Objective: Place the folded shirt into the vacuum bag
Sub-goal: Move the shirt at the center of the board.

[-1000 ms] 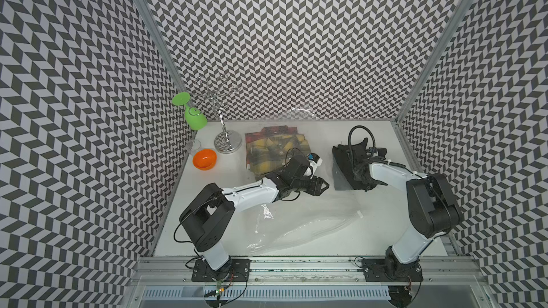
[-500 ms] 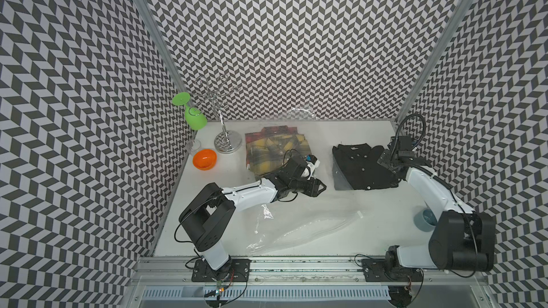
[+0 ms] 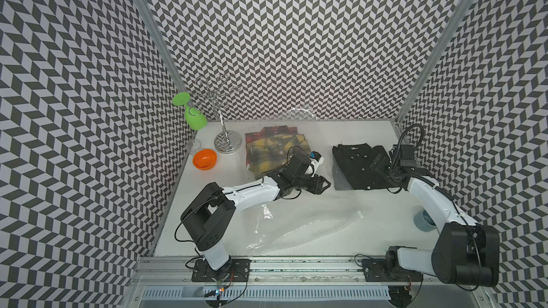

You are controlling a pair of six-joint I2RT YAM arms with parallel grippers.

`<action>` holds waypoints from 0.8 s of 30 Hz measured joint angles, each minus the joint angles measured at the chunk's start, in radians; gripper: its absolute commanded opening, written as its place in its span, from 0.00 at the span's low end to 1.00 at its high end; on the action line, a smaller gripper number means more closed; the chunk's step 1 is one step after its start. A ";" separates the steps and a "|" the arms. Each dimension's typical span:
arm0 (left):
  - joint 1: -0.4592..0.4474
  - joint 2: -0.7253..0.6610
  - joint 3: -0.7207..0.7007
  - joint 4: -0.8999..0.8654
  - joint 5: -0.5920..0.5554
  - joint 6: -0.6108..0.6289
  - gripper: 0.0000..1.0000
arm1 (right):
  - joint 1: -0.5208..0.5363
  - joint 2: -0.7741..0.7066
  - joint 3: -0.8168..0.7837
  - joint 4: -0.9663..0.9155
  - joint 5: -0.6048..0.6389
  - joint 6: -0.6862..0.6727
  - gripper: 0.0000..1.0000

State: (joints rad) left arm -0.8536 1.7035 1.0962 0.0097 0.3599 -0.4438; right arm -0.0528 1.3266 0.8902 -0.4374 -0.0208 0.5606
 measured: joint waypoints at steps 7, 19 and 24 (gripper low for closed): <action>-0.033 0.074 -0.066 0.111 0.043 -0.056 0.53 | 0.122 0.066 -0.021 0.052 -0.108 0.010 0.81; 0.122 0.003 -0.320 0.134 0.037 -0.147 0.53 | 0.416 0.183 -0.107 0.181 -0.158 0.123 0.79; 0.206 -0.104 -0.359 0.115 -0.012 -0.159 0.53 | 0.487 0.255 -0.121 0.288 -0.199 0.204 0.78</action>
State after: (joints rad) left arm -0.6479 1.5997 0.7372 0.1249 0.3481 -0.6029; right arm 0.4343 1.5814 0.7692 -0.1490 -0.2195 0.7650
